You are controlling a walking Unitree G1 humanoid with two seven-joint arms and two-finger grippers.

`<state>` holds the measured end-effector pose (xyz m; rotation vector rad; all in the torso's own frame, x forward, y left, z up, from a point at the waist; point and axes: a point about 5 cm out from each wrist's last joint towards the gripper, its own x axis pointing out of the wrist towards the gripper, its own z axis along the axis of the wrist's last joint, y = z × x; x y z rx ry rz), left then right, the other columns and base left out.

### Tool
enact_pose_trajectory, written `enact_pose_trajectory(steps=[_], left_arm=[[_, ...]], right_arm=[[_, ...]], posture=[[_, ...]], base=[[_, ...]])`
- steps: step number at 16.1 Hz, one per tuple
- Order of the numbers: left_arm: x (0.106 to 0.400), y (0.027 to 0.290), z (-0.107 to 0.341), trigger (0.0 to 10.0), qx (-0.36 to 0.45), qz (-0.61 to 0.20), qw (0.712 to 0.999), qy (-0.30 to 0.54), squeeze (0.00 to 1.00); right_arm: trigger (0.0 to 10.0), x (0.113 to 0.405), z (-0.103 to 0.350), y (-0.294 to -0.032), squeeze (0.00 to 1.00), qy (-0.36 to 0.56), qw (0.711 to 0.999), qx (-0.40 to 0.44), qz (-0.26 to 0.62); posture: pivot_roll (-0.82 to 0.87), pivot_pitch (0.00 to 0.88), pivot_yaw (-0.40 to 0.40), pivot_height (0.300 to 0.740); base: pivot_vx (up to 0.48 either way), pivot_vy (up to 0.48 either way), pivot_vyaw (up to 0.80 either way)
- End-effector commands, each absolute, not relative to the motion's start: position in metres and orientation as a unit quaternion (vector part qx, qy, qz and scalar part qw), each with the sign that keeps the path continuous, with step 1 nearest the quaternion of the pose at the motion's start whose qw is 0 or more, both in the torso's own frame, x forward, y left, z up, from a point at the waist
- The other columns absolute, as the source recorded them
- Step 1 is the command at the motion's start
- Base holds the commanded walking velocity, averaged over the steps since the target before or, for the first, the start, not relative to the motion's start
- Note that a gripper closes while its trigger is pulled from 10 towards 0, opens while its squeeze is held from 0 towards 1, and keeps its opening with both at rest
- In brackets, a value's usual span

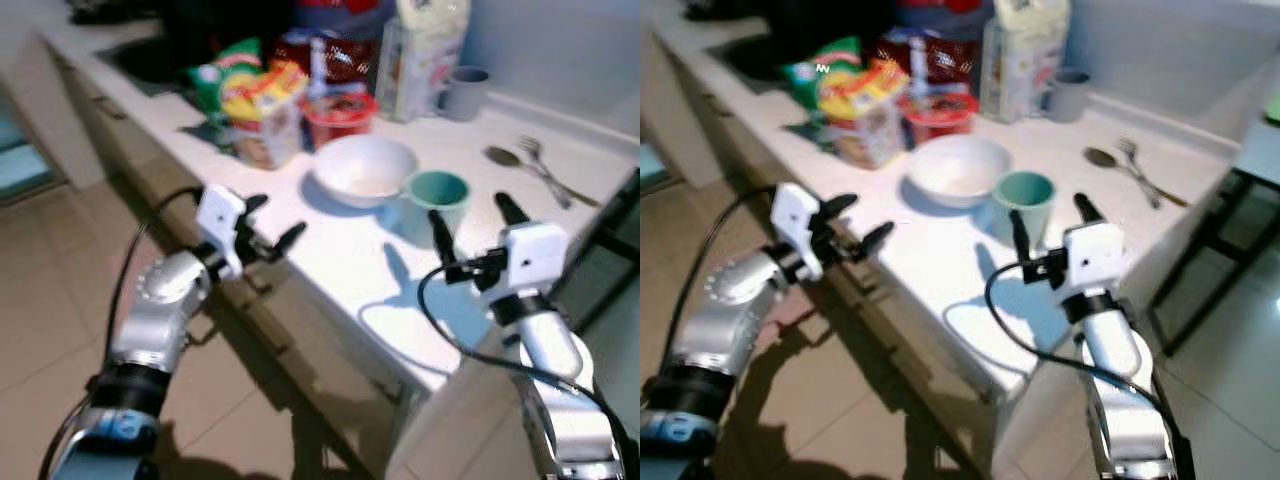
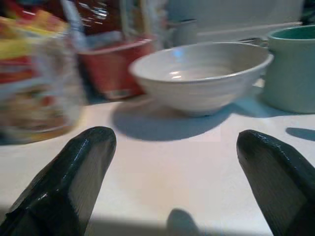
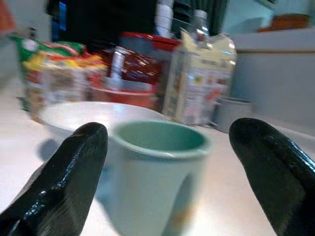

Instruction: Setting the table

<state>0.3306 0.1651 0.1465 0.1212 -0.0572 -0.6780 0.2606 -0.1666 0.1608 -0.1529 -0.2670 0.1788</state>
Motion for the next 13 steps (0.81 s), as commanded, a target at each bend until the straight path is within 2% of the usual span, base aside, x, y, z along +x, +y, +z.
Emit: enact_pose_trajectory(steps=[1,7,8,12,13], left_arm=[[0.334,0.168,0.151,10.0,0.068,-0.333,0.94,-0.031,0.0],[0.347,0.177,0.178,10.0,0.16,-0.352,0.92,-0.058,0.0],[0.349,0.172,0.188,10.0,0.198,-0.37,0.904,-0.074,0.0],[0.347,0.16,0.197,10.0,0.253,-0.425,0.865,-0.09,0.0],[0.344,0.152,0.198,10.0,0.286,-0.453,0.839,-0.097,0.0]], right_arm=[[10.0,0.261,0.167,-0.164,0.0,-0.145,0.982,-0.078,0.095],[10.0,0.261,0.167,-0.162,0.0,-0.146,0.982,-0.076,0.095],[10.0,0.261,0.165,-0.161,0.0,-0.144,0.982,-0.074,0.095],[10.0,0.26,0.163,-0.16,0.0,-0.141,0.983,-0.071,0.094],[10.0,0.26,0.162,-0.158,0.0,-0.14,0.983,-0.069,0.094]], posture=[[-0.04,0.0,0.083,0.74],[-0.03,0.0,0.091,0.74],[-0.04,0.0,0.093,0.74],[-0.03,0.0,0.099,0.74],[-0.03,0.0,0.101,0.74]], base=[[0.0,0.0,0.0],[0.0,0.0,0.0],[0.0,0.0,0.0],[0.0,0.0,0.0],[0.0,0.0,0.0]])
